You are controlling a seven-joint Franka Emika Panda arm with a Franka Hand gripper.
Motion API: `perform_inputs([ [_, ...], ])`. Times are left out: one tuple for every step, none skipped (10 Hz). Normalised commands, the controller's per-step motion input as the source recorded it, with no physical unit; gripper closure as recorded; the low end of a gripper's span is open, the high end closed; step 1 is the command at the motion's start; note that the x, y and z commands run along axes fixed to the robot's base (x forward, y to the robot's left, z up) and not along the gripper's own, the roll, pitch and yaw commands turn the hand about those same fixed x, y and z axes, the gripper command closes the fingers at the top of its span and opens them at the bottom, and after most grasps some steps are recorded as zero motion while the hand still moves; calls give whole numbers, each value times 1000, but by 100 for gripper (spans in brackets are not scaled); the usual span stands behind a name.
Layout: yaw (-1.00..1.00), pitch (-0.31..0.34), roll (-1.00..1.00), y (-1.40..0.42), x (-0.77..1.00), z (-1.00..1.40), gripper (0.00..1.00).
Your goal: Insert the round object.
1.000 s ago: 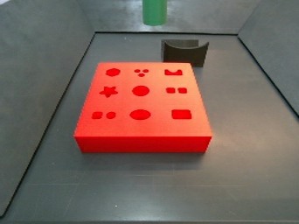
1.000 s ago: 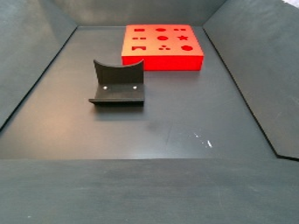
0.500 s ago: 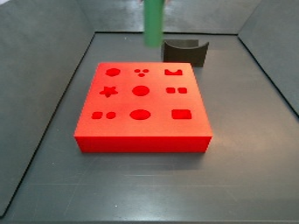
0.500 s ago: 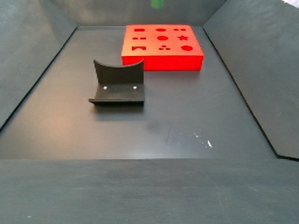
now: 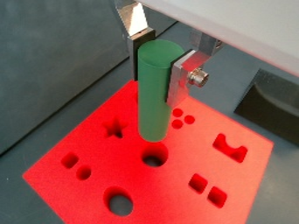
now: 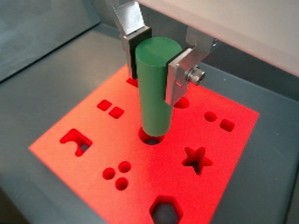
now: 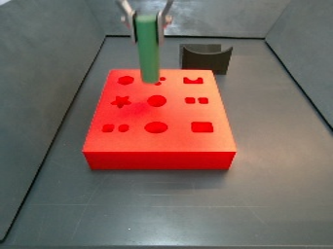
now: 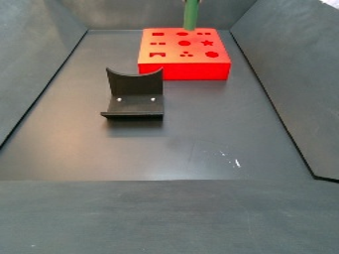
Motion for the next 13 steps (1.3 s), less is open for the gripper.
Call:
perform_inputs([
  [0, 0, 500, -274, 303, -117, 100],
  [11, 0, 500, -211, 226, -117, 100],
  [11, 33, 500, -183, 189, -109, 100],
  [0, 27, 247, -34, 0, -166, 100],
  [0, 0, 36, 0, 0, -320, 100],
  [-69, 19, -33, 26, 0, -660, 100],
  [-151, 66, -186, 111, -26, -586, 100],
  [-211, 33, -316, 77, 0, -343, 100],
  [-197, 0, -300, 0, 0, -191, 100],
  [-114, 0, -117, 0, 37, -131, 100],
  [-86, 0, 0, -3, 0, -83, 100],
  [-80, 0, 84, -26, 0, -206, 100],
  [-77, 20, 74, 0, 0, -317, 100],
])
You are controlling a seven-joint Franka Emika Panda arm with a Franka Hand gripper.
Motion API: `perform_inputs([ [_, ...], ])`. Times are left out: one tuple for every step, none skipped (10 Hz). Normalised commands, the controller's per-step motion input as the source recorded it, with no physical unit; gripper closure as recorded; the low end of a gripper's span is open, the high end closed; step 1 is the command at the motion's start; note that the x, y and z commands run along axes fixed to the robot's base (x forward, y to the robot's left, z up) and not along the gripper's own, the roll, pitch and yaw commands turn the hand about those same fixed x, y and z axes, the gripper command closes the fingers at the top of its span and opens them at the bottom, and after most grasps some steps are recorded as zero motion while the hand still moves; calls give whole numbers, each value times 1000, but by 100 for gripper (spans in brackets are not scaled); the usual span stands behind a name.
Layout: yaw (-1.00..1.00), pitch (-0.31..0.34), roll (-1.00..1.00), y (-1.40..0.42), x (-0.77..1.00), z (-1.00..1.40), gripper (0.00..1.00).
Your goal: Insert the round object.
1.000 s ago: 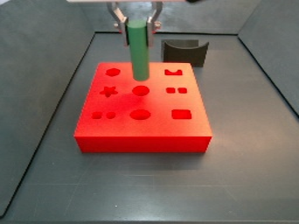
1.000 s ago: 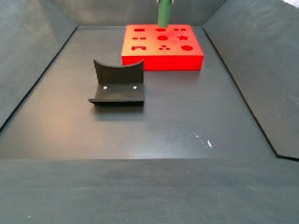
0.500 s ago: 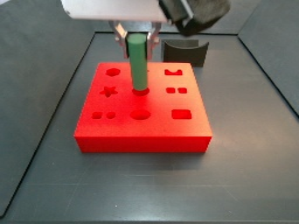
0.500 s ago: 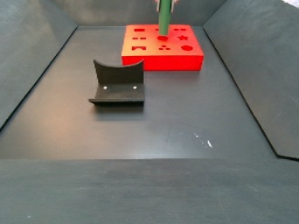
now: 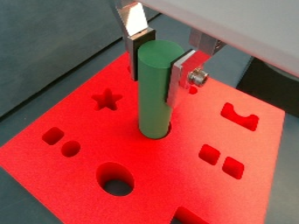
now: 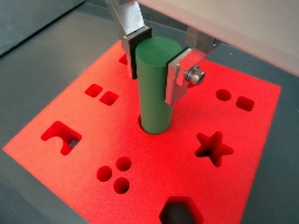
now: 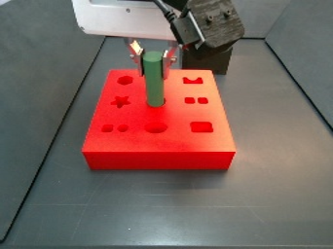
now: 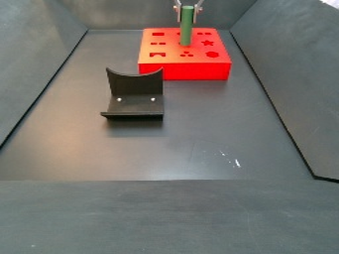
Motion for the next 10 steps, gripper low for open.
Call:
perform_inputs([
  [0, 0, -9, 0, 14, -91, 100],
  [-31, 0, -190, 57, 129, -397, 100],
  [-46, 20, -199, 51, 51, -760, 100],
  [-23, 51, -163, 37, 180, -800, 100],
  [-23, 33, -130, 71, 243, -883, 100],
  [-26, 54, -114, 100, 211, -894, 100],
  [-14, 26, 0, 0, 26, -1000, 100],
  [-9, 19, 91, -86, 0, -1000, 100],
  [0, 31, 31, -40, 0, -660, 100],
  [0, 0, 0, 0, 0, 0, 100],
])
